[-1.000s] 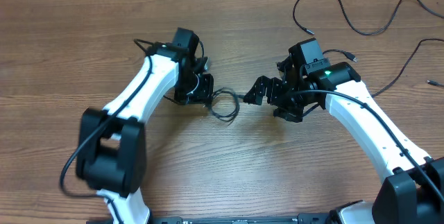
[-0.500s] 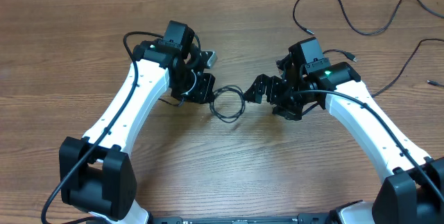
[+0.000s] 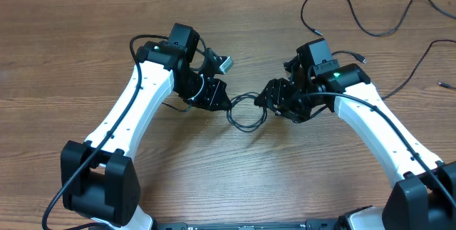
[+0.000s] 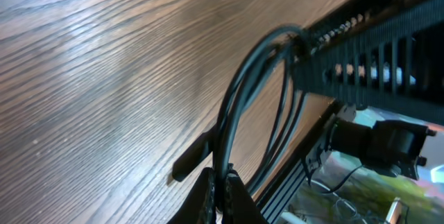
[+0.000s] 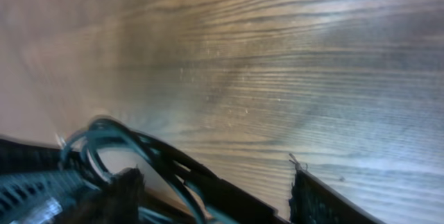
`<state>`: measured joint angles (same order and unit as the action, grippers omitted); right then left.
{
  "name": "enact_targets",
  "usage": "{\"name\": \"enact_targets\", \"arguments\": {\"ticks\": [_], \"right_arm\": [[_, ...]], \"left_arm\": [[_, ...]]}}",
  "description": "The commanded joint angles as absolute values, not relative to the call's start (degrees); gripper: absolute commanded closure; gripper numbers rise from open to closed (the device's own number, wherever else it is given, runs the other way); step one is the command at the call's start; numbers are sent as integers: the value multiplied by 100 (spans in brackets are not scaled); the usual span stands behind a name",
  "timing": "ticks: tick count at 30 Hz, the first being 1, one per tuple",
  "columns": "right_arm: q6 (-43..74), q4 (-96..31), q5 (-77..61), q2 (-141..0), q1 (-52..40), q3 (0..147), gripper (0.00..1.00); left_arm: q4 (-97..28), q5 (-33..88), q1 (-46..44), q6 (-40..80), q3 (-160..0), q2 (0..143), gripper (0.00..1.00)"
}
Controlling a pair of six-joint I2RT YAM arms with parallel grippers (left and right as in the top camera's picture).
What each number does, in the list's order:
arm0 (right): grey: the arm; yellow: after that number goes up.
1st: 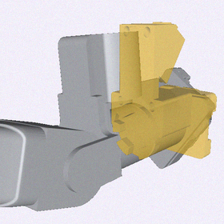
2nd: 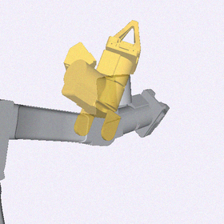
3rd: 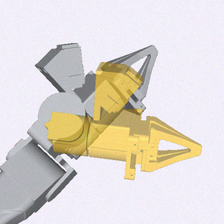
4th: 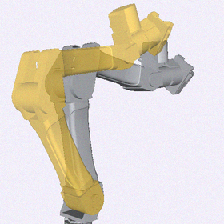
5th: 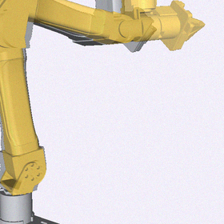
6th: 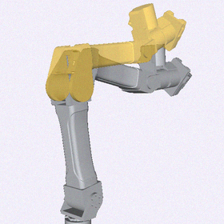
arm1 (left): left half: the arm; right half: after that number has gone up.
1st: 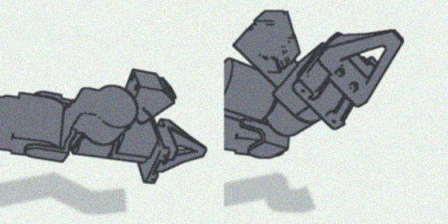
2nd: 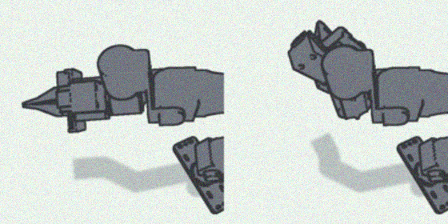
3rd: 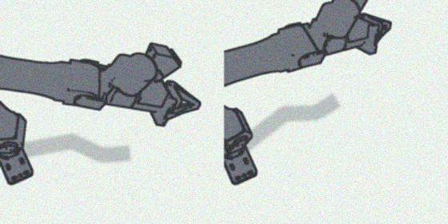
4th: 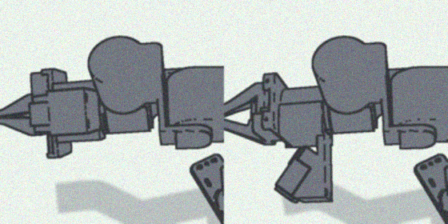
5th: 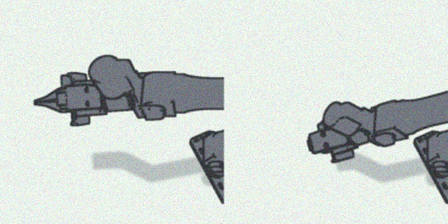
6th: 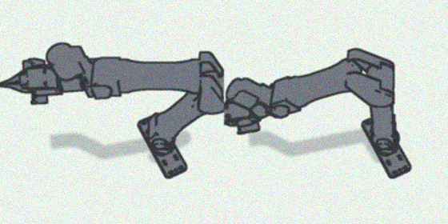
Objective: Untangle cables
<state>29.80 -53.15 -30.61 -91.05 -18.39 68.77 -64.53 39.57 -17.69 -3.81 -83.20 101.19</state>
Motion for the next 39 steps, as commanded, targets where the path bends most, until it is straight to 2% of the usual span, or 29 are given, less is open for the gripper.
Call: {"name": "enact_targets", "arguments": {"ticks": [1,4,6,15,20,24,31,39], "right_arm": [[3002,-5282,-3476,-9096,-1870,6858,44],[3002,-5284,-3614,-9096,-1870,6858,44],[3002,-5282,-3614,-9096,-1870,6858,43],[3002,-5212,-3612,-9096,-1870,6858,41],[3002,-5188,-3610,-9096,-1898,6858,42],[3011,-5166,-3459,-9096,-2045,6858,43],[3476,-5201,-2394,-9096,-2436,6858,43],[3693,-5330,-1761,-9096,-2432,6858,44]], "left_arm": [[-6386,3538,-1802,224,-8383,10012,96],[-6318,2923,-1802,1109,-8383,10012,96],[-6294,3024,-1804,1295,-8383,10012,96],[-6226,3909,-1815,1212,-8383,10012,96],[-6149,5026,-1857,635,-8383,10012,96],[-6077,5072,-1863,639,-8383,10012,96],[-6062,5280,-1868,467,-8383,10012,96],[-6073,5024,-1848,471,-8383,10012,96]]}}
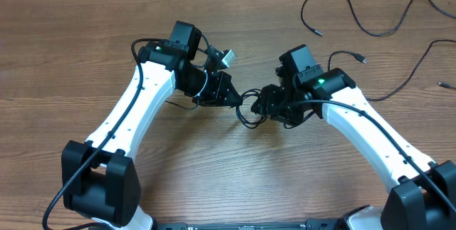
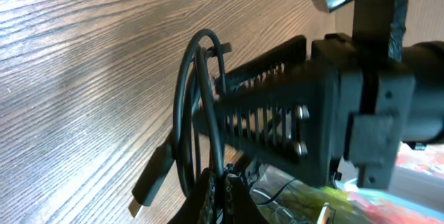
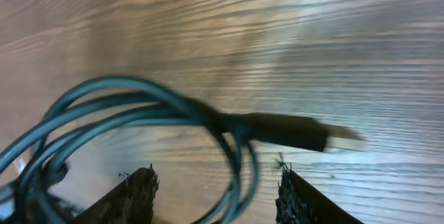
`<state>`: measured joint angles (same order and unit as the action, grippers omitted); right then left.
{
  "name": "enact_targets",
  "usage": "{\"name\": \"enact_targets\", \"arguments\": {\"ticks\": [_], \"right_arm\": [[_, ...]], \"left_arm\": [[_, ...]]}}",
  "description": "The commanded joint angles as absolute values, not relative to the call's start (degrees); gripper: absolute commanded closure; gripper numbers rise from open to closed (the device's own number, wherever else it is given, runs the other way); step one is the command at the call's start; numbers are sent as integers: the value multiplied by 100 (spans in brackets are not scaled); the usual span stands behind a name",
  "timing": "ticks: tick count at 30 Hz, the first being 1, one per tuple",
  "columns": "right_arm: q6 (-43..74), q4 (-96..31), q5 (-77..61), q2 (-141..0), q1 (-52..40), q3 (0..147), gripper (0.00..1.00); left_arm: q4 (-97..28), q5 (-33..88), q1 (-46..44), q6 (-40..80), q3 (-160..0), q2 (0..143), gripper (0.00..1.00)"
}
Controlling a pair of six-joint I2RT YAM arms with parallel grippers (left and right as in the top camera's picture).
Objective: Untangle cables
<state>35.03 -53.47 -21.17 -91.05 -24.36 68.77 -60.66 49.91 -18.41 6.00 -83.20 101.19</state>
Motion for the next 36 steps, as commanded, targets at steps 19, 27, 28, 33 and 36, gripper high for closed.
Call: {"name": "enact_targets", "arguments": {"ticks": [19,27,28,33,36], "right_arm": [[3817,-5323,-1942,-9096,-2432,6858,80],[3817,-5323,-1955,-9096,-2432,6858,96],[3817,-5323,-1953,-9096,-2432,6858,96],[3817,-5321,-1949,-9096,-2432,6858,96],[3817,-5325,-1887,-9096,-2432,6858,96]], "left_arm": [[-6075,5089,-1841,497,-8383,10014,96],[-6086,4890,-1841,504,-8383,10014,96],[-6097,4768,-1841,545,-8383,10014,96],[-6149,4125,-1841,788,-8372,10014,96],[-6259,3094,-1841,1374,-8372,10014,96]]}}
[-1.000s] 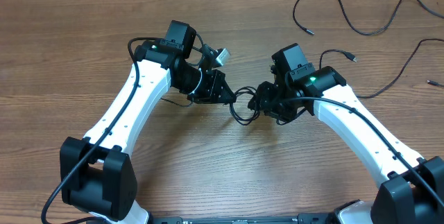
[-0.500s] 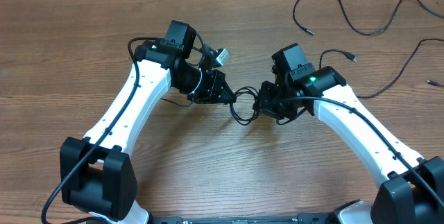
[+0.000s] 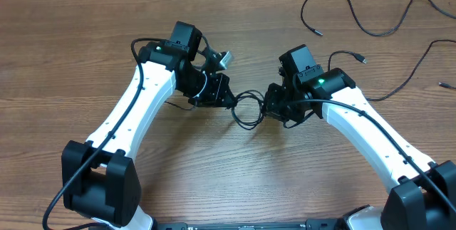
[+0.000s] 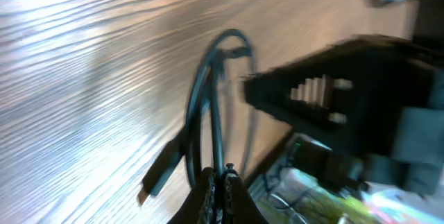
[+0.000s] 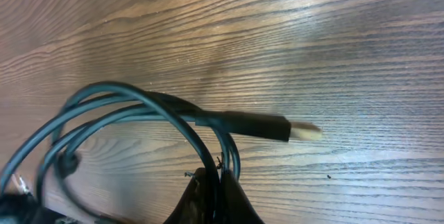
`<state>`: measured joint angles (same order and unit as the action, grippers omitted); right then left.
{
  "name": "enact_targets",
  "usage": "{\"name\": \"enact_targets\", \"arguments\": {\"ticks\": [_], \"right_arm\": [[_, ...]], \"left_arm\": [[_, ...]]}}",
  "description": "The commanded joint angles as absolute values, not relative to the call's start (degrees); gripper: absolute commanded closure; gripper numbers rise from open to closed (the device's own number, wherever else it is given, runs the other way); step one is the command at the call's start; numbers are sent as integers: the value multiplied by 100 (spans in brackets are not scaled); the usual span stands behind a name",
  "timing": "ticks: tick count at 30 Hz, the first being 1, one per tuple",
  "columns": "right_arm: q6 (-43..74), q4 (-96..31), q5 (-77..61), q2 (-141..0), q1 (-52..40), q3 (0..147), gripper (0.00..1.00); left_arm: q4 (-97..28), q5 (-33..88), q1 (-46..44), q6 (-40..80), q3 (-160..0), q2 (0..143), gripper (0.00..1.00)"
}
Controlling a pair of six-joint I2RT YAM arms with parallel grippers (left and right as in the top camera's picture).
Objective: Untangle cables
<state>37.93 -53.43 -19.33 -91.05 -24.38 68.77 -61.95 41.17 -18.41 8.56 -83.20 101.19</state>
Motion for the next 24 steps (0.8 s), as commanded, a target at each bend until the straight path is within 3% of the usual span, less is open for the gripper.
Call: {"name": "enact_targets", "arguments": {"ticks": [1,6,17,24], "right_arm": [[3817,-5328,-1883,-9096,-2432,6858,96],[3951,-5369,-1750,-9096,-2432,6858,96],[4182,-5435,-1503,-9096,-2432,6858,96],[4176,-5402,-1691,-9096,-2432,6858,96]], "left_arm": [[-6329,2685,-1841,1632,-8372,10016,96],[-6580,1693,-1841,2215,-8372,10016,96],[-6604,1612,-1841,2250,-8372,10016,95],[-6604,1837,-1841,2226,-8372,10018,82]]}}
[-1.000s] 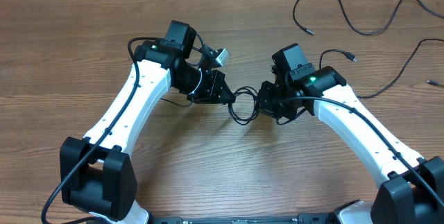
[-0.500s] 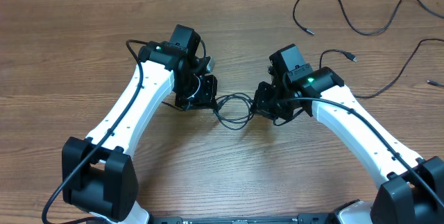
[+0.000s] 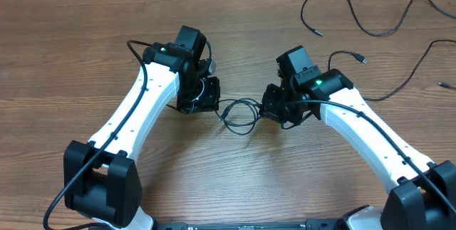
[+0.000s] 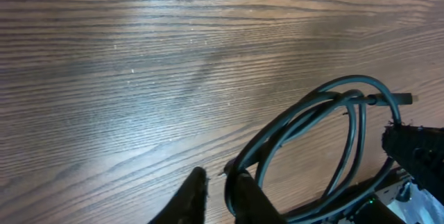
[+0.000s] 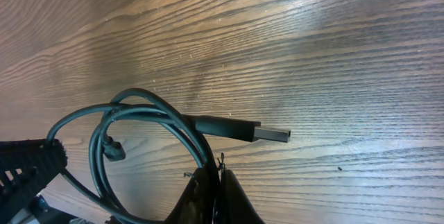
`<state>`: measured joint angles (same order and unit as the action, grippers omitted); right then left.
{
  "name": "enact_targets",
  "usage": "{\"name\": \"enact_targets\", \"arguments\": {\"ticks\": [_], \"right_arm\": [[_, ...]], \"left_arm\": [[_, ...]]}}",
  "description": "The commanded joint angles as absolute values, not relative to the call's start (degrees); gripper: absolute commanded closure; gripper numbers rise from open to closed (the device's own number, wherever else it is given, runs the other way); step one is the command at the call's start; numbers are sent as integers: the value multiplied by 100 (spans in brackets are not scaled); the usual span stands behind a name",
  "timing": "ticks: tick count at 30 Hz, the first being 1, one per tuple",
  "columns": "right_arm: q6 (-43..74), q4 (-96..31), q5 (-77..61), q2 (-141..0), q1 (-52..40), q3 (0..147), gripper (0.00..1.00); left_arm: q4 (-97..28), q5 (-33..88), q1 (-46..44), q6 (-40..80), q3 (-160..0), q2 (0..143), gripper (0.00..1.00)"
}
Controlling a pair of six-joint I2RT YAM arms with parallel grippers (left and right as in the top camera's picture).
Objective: Untangle cables
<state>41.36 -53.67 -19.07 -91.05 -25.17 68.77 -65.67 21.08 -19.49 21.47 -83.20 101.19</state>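
A black cable lies in a small tangled coil on the wooden table between my two arms. My right gripper is at the coil's right side. In the right wrist view this gripper is shut on a strand of the coil, with a USB plug sticking out to the right and a small plug inside the loop. My left gripper is at the coil's left end. In the left wrist view that gripper is open, the cable lying just outside its right finger.
More loose black cables lie at the back right: a looped one and a long one running off the right edge. The table's front edge holds the arm bases.
My left gripper was shut on a strand of the coil; now it is open and sits a little further left, with the cable beside its finger. The right gripper still holds its strand.
First my left gripper was shut on the coil while the right stood open at it. Then both arms were closer together, the right still open. Then the right gripper was shut on a strand too. Now only the right holds the coil.
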Motion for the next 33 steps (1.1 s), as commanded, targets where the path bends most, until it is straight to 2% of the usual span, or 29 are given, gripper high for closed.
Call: {"name": "enact_targets", "arguments": {"ticks": [1,5,8,11,13,14,18,20,22,25,28,33], "right_arm": [[4154,-5365,-1822,-9096,-2432,6858,96],[4154,-5271,-1988,-9096,-2434,6858,96],[4154,-5225,-2023,-9096,-2438,6858,96],[4152,-5218,-2025,-9096,-2438,6858,96],[4152,-5218,-2025,-9096,-2436,6858,96],[4152,-5218,-2025,-9096,-2436,6858,96],[4152,-5221,-2023,-9096,-2436,6858,96],[4152,-5221,-2018,-9096,-2438,6858,96],[4158,-5223,-1927,-9096,-2438,6858,96],[4224,-5280,-1625,-9096,-2438,6858,96],[4222,-5325,-1428,-9096,-2438,6858,96],[4217,-5330,-1417,-9096,-2438,6858,96]], "left_arm": [[-6593,2056,-1841,2128,-8372,10018,82],[-6556,2655,-1841,1632,-8372,10018,82],[-6567,3208,-1841,1120,-8372,10018,74],[-6576,3651,-1841,685,-8372,10018,59],[-6554,3562,-1841,683,-8372,10018,36],[-6532,3448,-1841,690,-8372,10018,28],[-6510,2624,-1841,1634,-8372,10018,26],[-6447,2746,-1841,1732,-8372,10018,20],[-6372,3240,-1846,1426,-8372,10018,7],[-6351,4066,-1846,735,-8372,10018,1],[-6316,4644,-1846,357,-8372,10018,0],[-6204,4794,-1844,344,-8372,10018,1]]}}
